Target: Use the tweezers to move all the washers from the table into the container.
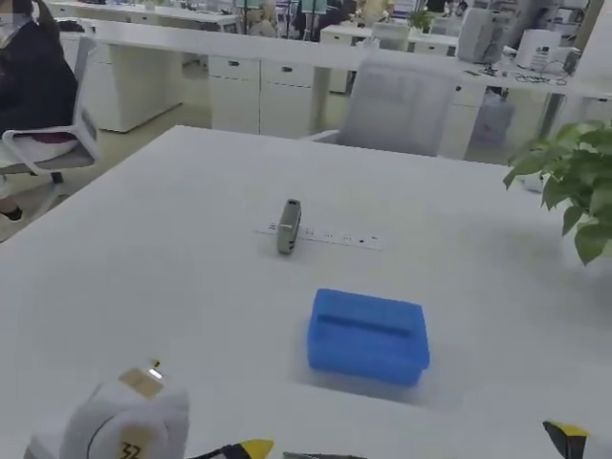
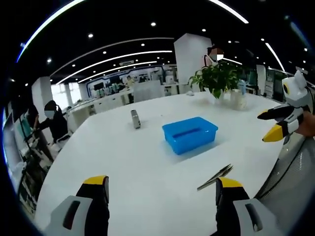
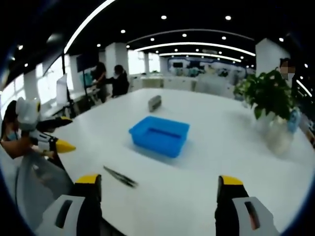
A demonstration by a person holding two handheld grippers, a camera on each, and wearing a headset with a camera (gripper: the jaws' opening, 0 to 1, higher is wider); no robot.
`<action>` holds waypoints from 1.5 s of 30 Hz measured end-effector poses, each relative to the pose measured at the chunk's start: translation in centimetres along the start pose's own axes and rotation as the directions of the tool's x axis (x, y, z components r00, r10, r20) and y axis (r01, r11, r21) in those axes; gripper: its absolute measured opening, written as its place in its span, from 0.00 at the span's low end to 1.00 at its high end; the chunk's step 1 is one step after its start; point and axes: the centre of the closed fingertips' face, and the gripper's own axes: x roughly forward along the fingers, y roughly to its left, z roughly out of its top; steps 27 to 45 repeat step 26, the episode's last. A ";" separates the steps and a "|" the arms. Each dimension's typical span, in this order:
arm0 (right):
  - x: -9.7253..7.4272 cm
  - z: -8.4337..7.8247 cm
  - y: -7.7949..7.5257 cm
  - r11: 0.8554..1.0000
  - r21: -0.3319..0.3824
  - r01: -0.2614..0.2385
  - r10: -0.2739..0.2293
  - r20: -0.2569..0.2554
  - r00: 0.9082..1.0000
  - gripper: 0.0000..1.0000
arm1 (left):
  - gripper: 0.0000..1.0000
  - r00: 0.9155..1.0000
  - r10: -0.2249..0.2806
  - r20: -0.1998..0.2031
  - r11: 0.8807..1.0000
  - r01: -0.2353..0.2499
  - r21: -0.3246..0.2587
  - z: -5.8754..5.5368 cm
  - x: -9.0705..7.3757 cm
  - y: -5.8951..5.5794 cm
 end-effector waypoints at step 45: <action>0.7 -1.6 -0.7 0.997 0.071 -0.033 0.036 -0.040 0.999 0.99 | 0.94 0.998 0.057 0.019 0.998 -0.057 0.030 0.3 -0.2 0.8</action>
